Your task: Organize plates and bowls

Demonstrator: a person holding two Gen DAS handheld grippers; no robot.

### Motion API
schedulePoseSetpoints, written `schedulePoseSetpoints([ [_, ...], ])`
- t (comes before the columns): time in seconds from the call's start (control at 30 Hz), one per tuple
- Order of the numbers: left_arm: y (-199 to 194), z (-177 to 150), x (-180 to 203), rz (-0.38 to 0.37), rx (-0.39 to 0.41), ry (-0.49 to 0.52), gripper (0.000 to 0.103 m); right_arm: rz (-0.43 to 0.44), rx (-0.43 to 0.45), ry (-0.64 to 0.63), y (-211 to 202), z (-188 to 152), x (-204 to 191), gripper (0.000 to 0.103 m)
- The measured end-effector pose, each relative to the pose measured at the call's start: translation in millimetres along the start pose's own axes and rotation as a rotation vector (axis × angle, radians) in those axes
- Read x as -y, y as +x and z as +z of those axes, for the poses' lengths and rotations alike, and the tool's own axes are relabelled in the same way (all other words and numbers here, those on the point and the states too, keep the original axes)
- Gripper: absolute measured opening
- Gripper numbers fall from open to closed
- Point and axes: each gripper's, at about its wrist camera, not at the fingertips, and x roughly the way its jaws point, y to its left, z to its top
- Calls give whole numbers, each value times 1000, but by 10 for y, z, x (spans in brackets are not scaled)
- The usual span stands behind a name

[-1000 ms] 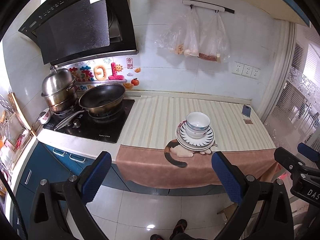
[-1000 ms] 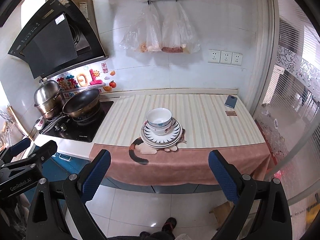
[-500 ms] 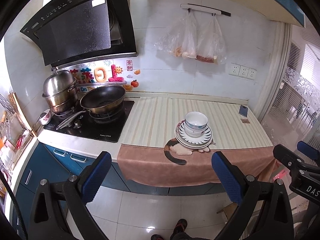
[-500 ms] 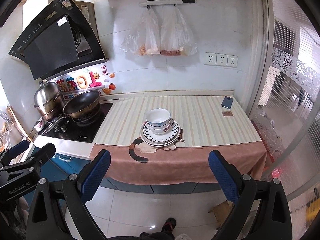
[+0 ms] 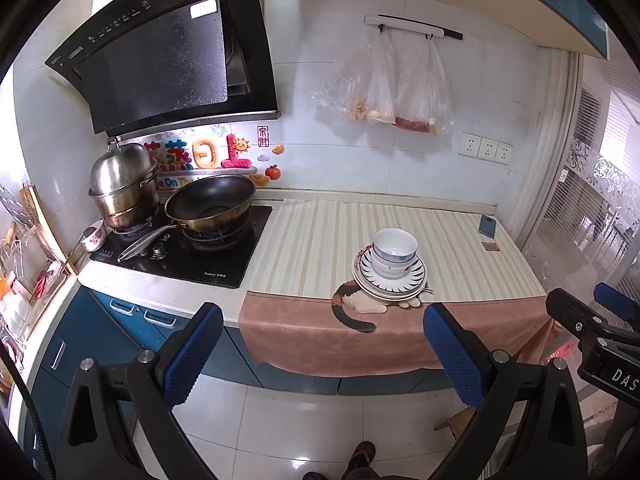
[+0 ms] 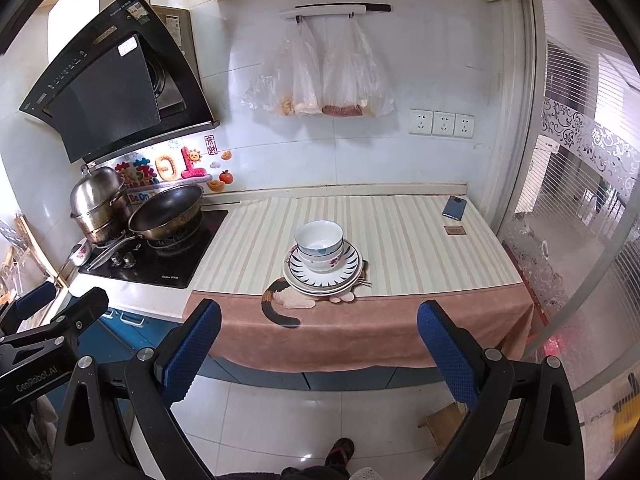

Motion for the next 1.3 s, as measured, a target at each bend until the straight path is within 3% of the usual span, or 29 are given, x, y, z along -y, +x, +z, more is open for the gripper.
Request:
schedulePoseSetpoints([
  [1.3, 6, -20, 80, -1, -18, -2, 103, -9, -16, -5, 34, -116, 64, 101],
])
